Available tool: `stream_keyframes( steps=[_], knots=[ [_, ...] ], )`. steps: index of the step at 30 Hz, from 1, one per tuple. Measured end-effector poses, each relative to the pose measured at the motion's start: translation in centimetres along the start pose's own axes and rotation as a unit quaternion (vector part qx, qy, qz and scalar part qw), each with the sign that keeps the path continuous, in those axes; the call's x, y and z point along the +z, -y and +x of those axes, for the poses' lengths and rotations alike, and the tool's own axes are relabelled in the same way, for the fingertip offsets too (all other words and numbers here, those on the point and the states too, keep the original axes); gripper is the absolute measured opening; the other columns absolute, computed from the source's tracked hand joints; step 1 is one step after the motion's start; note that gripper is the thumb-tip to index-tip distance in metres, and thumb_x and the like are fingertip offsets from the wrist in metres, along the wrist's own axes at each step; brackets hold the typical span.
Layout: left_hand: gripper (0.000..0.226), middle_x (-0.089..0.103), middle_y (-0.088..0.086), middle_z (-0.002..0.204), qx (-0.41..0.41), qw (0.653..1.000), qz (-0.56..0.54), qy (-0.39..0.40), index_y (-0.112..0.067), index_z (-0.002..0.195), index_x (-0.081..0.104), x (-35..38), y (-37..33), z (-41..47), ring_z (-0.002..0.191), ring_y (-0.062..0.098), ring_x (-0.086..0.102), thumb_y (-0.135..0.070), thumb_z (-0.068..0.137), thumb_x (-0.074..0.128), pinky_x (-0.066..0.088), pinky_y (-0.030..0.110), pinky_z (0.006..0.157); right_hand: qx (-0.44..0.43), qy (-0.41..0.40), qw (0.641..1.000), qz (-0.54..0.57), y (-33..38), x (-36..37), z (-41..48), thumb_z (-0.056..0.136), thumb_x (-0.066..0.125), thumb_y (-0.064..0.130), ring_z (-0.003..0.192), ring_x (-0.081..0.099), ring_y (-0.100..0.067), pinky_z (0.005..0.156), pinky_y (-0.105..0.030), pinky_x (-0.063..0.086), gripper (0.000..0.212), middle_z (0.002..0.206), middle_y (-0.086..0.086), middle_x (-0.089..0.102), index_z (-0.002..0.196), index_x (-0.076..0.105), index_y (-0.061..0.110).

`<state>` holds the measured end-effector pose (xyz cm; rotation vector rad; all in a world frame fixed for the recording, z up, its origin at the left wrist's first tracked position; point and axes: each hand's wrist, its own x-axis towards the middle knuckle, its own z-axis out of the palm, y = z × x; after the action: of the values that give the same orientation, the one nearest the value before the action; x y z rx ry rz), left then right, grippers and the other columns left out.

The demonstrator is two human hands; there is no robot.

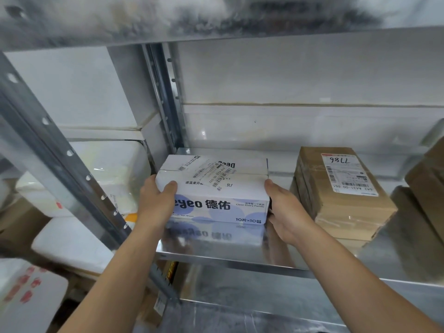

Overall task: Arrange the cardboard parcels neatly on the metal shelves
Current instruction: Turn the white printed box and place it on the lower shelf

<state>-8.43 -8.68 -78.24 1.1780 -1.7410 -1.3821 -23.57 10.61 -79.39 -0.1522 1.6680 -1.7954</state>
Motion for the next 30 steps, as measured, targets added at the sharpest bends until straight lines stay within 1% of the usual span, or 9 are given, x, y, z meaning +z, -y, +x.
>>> stream_keyframes(
  steps=[10, 14, 16, 18, 21, 25, 26, 28, 30],
  knots=[
    [0.024, 0.061, 0.003, 0.125, -0.003, 1.0, 0.009, 0.004, -0.026, 0.124, 0.049, 0.0, 0.0, 0.0, 0.11, 0.025, 0.063, -0.026, 0.1, 0.056, 0.05, 0.039, 0.087, -0.01, -0.003, 1.0, -0.02, 0.0, 0.1, 0.0, 0.112, 0.037, 0.029, 0.094, 0.074, -0.022, 0.087, -0.039, 0.057, 0.034, 0.106, -0.008, 0.078, 0.104, 0.068, 0.017],
    [0.023, 0.062, 0.004, 0.123, -0.008, 1.0, 0.009, 0.001, -0.023, 0.123, 0.05, -0.2, -0.4, -0.2, 0.108, 0.025, 0.063, -0.025, 0.101, 0.056, 0.049, 0.035, 0.082, -0.006, -0.004, 1.0, -0.021, 0.3, 0.1, -0.2, 0.112, 0.039, 0.029, 0.095, 0.073, -0.023, 0.082, -0.037, 0.057, 0.031, 0.107, -0.008, 0.077, 0.105, 0.067, 0.017],
    [0.025, 0.061, 0.003, 0.127, -0.008, 1.0, 0.012, -0.001, -0.019, 0.126, 0.052, -0.2, -0.9, -0.6, 0.106, 0.023, 0.063, -0.023, 0.101, 0.056, 0.048, 0.03, 0.077, 0.005, -0.008, 1.0, -0.014, 0.8, 0.2, -0.5, 0.111, 0.041, 0.031, 0.088, 0.073, -0.021, 0.074, -0.035, 0.055, 0.029, 0.095, -0.003, 0.079, 0.104, 0.067, 0.019],
    [0.042, 0.049, 0.0, 0.139, 0.017, 0.999, 0.043, -0.02, -0.015, 0.142, 0.047, -0.4, -1.9, -1.3, 0.118, 0.023, 0.056, -0.024, 0.102, 0.055, 0.045, 0.031, 0.091, 0.01, -0.007, 1.0, -0.012, 1.5, 0.4, -1.2, 0.109, 0.045, 0.033, 0.085, 0.072, -0.017, 0.072, -0.034, 0.053, 0.028, 0.085, 0.002, 0.079, 0.101, 0.068, 0.021],
    [0.056, 0.033, 0.002, 0.158, 0.109, 0.989, 0.093, -0.038, -0.018, 0.154, 0.035, -0.2, -4.0, -2.3, 0.143, 0.023, 0.037, -0.03, 0.103, 0.054, 0.032, 0.035, 0.115, -0.027, -0.011, 0.999, -0.037, 2.7, 0.1, -1.7, 0.108, 0.045, 0.038, 0.11, 0.065, -0.014, 0.096, -0.034, 0.046, 0.027, 0.115, 0.004, 0.073, 0.106, 0.067, 0.021],
    [0.051, 0.038, 0.0, 0.155, 0.181, 0.979, 0.089, -0.02, -0.02, 0.151, 0.042, 1.3, -6.5, -3.9, 0.137, 0.02, 0.043, -0.032, 0.103, 0.054, 0.033, 0.03, 0.106, -0.083, -0.036, 0.993, -0.076, 4.3, -0.6, -2.4, 0.106, 0.048, 0.038, 0.095, 0.052, -0.004, 0.116, -0.036, 0.035, 0.019, 0.093, 0.018, 0.055, 0.096, 0.061, 0.028],
    [0.05, 0.04, 0.0, 0.155, 0.186, 0.979, 0.082, -0.006, -0.021, 0.15, 0.043, 2.2, -7.0, -4.5, 0.136, 0.018, 0.043, -0.033, 0.103, 0.053, 0.032, 0.027, 0.104, -0.096, -0.044, 0.992, -0.073, 4.7, -1.2, -3.0, 0.104, 0.051, 0.042, 0.102, 0.052, -0.003, 0.121, -0.039, 0.031, 0.019, 0.101, 0.019, 0.058, 0.107, 0.064, 0.029],
    [0.048, 0.041, -0.002, 0.155, 0.185, 0.981, 0.062, 0.023, -0.024, 0.149, 0.045, 3.7, -7.5, -5.5, 0.136, 0.016, 0.043, -0.034, 0.103, 0.052, 0.032, 0.027, 0.105, -0.116, -0.048, 0.989, -0.076, 5.5, -2.0, -4.0, 0.091, 0.057, 0.057, 0.131, 0.049, -0.005, 0.124, -0.043, 0.028, 0.052, 0.135, 0.017, 0.059, 0.136, 0.06, 0.031],
    [0.047, 0.041, -0.004, 0.154, 0.181, 0.981, 0.042, 0.058, -0.026, 0.149, 0.045, 5.5, -7.8, -6.6, 0.126, 0.005, 0.047, -0.034, 0.103, 0.053, 0.036, 0.03, 0.107, -0.135, -0.067, 0.985, -0.077, 6.5, -3.3, -5.1, 0.078, 0.057, 0.067, 0.14, 0.046, -0.008, 0.124, -0.043, 0.029, 0.068, 0.146, 0.015, 0.057, 0.138, 0.059, 0.035]
  ],
)
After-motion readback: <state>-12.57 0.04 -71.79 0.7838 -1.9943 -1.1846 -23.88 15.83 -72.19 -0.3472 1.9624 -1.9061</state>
